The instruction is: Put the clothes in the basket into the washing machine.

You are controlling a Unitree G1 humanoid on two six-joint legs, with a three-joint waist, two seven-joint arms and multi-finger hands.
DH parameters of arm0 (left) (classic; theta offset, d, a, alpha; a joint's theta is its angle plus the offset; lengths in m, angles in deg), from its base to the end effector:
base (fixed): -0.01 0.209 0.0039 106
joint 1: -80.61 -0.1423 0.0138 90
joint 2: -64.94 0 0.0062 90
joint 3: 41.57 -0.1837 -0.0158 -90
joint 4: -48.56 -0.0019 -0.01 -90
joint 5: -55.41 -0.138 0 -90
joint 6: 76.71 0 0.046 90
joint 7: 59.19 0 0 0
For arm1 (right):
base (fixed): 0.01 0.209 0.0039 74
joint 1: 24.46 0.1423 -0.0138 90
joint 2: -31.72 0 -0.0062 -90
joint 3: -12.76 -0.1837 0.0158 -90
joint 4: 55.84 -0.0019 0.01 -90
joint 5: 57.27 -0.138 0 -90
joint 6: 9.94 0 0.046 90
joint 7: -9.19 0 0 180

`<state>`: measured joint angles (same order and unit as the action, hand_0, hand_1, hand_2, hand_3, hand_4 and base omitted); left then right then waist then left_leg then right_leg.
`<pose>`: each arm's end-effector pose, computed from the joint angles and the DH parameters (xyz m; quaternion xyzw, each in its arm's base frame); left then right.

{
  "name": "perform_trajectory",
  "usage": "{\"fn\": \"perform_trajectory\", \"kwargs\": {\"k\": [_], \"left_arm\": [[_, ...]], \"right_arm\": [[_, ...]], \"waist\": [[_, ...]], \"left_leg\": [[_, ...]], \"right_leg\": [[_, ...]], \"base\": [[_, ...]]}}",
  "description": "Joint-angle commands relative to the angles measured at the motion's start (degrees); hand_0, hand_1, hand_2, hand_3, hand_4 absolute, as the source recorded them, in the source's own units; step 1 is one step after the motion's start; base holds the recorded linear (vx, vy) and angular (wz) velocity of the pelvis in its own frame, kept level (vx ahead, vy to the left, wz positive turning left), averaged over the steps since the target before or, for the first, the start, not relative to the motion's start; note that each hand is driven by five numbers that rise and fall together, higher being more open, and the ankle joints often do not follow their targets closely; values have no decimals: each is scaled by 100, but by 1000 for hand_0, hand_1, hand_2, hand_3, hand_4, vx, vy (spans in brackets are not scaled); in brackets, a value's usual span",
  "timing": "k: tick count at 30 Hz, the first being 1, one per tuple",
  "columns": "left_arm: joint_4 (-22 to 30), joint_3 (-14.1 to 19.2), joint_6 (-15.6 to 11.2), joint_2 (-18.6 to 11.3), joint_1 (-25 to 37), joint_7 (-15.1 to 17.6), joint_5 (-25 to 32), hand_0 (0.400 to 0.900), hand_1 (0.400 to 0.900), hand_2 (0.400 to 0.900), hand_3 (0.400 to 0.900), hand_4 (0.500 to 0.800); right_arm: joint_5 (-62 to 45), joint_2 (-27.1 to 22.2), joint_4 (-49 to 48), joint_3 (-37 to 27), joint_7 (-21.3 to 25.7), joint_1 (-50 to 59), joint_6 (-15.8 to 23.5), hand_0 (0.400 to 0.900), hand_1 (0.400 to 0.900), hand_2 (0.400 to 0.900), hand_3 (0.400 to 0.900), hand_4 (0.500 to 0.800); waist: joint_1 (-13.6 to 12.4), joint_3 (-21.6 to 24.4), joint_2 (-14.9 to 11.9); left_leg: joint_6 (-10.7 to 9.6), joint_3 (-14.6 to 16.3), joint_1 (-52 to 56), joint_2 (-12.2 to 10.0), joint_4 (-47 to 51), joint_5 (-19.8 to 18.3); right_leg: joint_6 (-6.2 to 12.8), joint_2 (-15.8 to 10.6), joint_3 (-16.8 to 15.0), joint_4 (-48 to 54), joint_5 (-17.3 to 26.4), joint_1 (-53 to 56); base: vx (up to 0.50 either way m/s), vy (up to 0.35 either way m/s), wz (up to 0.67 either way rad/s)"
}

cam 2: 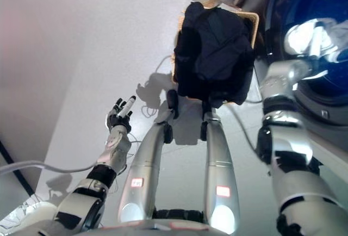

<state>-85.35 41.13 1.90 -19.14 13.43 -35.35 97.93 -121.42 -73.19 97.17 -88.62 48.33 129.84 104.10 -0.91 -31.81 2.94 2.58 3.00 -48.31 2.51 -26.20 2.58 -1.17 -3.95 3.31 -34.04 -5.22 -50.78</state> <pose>0.2638 0.1686 0.0046 -0.2042 0.1460 0.2384 0.9382 0.3458 -0.2802 0.2224 0.4774 -0.1520 -0.4651 0.7298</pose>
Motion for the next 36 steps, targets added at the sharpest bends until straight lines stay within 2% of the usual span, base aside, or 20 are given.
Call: {"fn": "perform_trajectory", "kwargs": {"k": [1, 8, 23, 27, 29, 33, 34, 36], "left_arm": [[-234, -312, -117, -63, -418, -61, 126, 900, 900, 900, 900, 800], [-239, -445, -127, 29, -467, -72, 101, 900, 900, 900, 900, 800], [-194, -385, -155, 20, -509, 8, 125, 900, 900, 900, 900, 800], [-176, -397, -164, 21, -522, 59, 143, 900, 900, 900, 900, 800], [-162, -378, -161, 35, -536, 70, 160, 900, 900, 900, 900, 800], [-146, -276, -132, 106, -557, 92, 174, 900, 900, 900, 900, 800], [-171, -173, -99, 149, -542, 94, 164, 900, 900, 900, 900, 800], [-238, -52, -41, 195, -606, 60, 88, 900, 900, 900, 900, 800]], "right_arm": [[-68, -900, -44, 83, -180, -75, 233, 900, 900, 900, 900, 800], [-43, -1109, 75, 214, -189, -26, 243, 900, 900, 900, 900, 800], [229, -839, -109, 266, -30, -130, 264, 900, 900, 900, 900, 800], [275, -717, -182, 213, 141, -111, 333, 900, 900, 900, 900, 800], [311, -607, -325, 239, 149, -155, 362, 900, 900, 900, 900, 800], [521, -60, -939, 359, -43, -675, 410, 900, 900, 900, 900, 800], [868, 287, -1387, 531, -205, -1205, 348, 900, 900, 900, 900, 800], [1498, 672, -1813, 677, -305, -1992, 141, 900, 900, 900, 900, 800]], "waist": [[-109, 561, 258], [-145, 625, 306], [-124, 611, 327], [-120, 595, 348], [-105, 581, 345], [-63, 555, 295], [-13, 523, 244], [51, 548, 161]], "left_leg": [[-302, -116, 21, 86, -170, -871], [-304, -105, 23, 82, -87, -826], [-278, -73, 4, 103, -178, -840], [-269, -63, -24, 104, -198, -836], [-266, -51, -28, 96, -207, -830], [-259, -45, 44, 85, -141, -795], [-264, -41, 188, 66, -55, -779], [-271, -52, 448, 63, 114, -744]], "right_leg": [[412, 1, -220, -141, -345, -179], [424, -20, -176, -110, -327, -181], [421, -28, -180, -150, -278, -179], [417, -30, -177, -167, -259, -205], [420, -25, -179, -163, -243, -204], [425, 1, -183, -66, -189, -106], [431, 24, -161, 50, -162, 50], [435, 41, -137, 212, -121, 303]], "base": [[0, 0, 0], [0, 0, 0], [-13, 3, -1], [-35, 22, -4], [-14, 10, -2], [-14, 17, -6], [19, 19, -9], [31, 11, -3]]}}
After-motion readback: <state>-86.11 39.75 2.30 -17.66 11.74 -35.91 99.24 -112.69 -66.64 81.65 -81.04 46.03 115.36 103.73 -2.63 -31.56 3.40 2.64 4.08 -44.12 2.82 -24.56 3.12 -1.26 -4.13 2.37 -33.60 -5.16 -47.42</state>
